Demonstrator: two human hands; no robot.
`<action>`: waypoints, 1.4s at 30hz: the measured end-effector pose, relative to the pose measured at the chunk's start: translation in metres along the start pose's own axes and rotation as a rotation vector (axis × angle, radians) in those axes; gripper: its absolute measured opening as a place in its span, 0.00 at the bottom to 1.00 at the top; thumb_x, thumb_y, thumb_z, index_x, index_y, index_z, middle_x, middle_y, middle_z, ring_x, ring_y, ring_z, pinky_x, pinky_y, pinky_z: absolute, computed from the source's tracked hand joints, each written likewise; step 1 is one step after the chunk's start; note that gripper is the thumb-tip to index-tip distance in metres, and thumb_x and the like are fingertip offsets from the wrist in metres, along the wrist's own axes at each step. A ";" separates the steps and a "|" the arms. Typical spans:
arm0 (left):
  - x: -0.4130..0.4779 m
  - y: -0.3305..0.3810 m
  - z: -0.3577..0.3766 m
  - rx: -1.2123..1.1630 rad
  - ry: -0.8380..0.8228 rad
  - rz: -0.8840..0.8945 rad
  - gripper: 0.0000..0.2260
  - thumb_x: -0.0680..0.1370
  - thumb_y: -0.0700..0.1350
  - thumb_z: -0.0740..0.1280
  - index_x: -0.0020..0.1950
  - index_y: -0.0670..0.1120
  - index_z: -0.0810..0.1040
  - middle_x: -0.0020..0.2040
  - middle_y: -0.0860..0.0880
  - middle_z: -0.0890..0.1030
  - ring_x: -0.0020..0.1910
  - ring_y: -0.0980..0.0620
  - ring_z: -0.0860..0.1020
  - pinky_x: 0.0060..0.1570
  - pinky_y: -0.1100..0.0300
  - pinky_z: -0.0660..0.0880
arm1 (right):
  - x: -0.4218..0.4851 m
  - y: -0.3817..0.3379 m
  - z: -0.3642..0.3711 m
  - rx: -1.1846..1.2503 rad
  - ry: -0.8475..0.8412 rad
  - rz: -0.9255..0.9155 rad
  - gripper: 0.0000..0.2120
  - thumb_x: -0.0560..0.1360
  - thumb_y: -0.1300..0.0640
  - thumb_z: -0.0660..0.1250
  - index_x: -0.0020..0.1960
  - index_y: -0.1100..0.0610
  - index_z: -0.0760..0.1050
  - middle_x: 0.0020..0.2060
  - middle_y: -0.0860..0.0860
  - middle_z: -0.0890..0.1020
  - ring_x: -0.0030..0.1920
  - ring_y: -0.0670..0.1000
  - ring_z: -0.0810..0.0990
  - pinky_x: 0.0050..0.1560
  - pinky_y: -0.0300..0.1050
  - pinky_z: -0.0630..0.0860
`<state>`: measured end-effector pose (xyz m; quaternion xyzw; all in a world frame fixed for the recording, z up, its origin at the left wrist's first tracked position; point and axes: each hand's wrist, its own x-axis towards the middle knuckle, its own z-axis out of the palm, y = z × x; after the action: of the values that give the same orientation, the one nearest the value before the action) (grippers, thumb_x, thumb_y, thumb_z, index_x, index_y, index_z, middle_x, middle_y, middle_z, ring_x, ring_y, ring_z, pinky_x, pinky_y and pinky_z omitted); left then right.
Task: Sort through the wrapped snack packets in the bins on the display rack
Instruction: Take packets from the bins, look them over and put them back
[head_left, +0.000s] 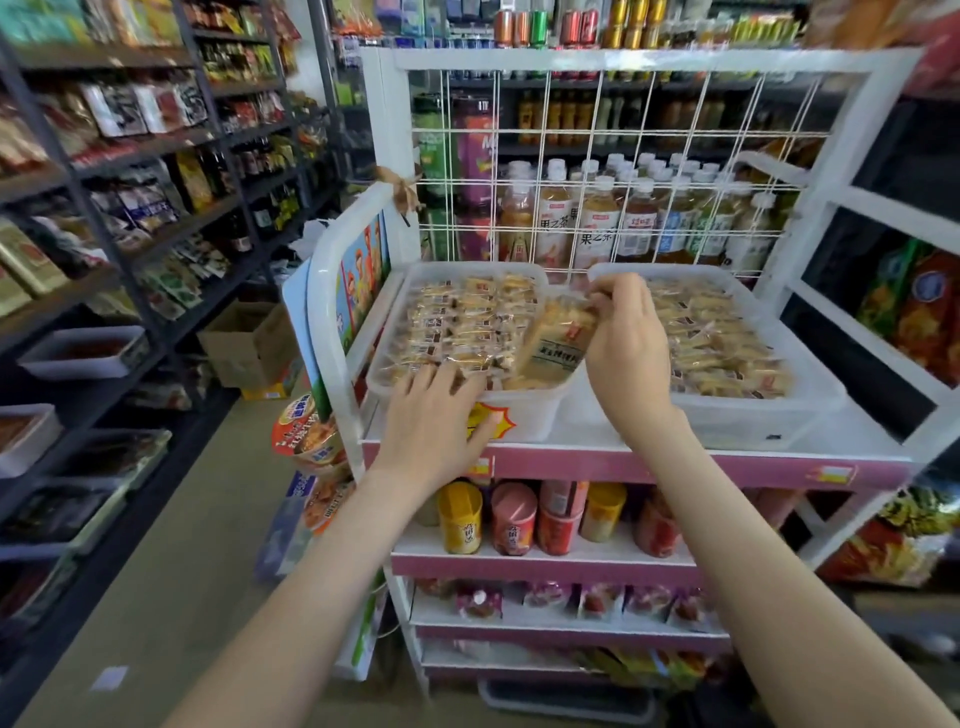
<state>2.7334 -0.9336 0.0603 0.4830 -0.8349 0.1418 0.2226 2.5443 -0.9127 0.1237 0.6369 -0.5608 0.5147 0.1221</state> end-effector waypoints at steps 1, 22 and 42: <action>-0.001 0.001 0.000 -0.042 0.005 -0.015 0.22 0.76 0.60 0.56 0.55 0.47 0.80 0.51 0.44 0.80 0.52 0.41 0.77 0.54 0.47 0.72 | 0.000 -0.003 -0.004 0.041 0.007 0.072 0.08 0.77 0.72 0.56 0.51 0.65 0.71 0.44 0.57 0.75 0.44 0.50 0.72 0.38 0.36 0.60; -0.044 0.045 -0.043 -1.162 0.069 -0.686 0.06 0.77 0.42 0.69 0.48 0.54 0.79 0.46 0.57 0.82 0.48 0.58 0.80 0.52 0.56 0.78 | -0.083 -0.023 -0.008 0.454 -0.042 0.776 0.06 0.81 0.59 0.60 0.49 0.56 0.75 0.42 0.51 0.82 0.43 0.48 0.81 0.46 0.44 0.79; -0.048 0.040 -0.044 -1.166 0.113 -0.597 0.18 0.78 0.37 0.66 0.56 0.62 0.75 0.43 0.52 0.80 0.42 0.58 0.78 0.46 0.57 0.77 | -0.085 -0.019 -0.007 0.560 -0.062 0.847 0.09 0.81 0.63 0.59 0.44 0.53 0.73 0.37 0.49 0.77 0.35 0.46 0.70 0.38 0.40 0.69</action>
<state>2.7300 -0.8588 0.0731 0.4860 -0.5919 -0.3764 0.5213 2.5699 -0.8510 0.0679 0.3768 -0.6139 0.6304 -0.2894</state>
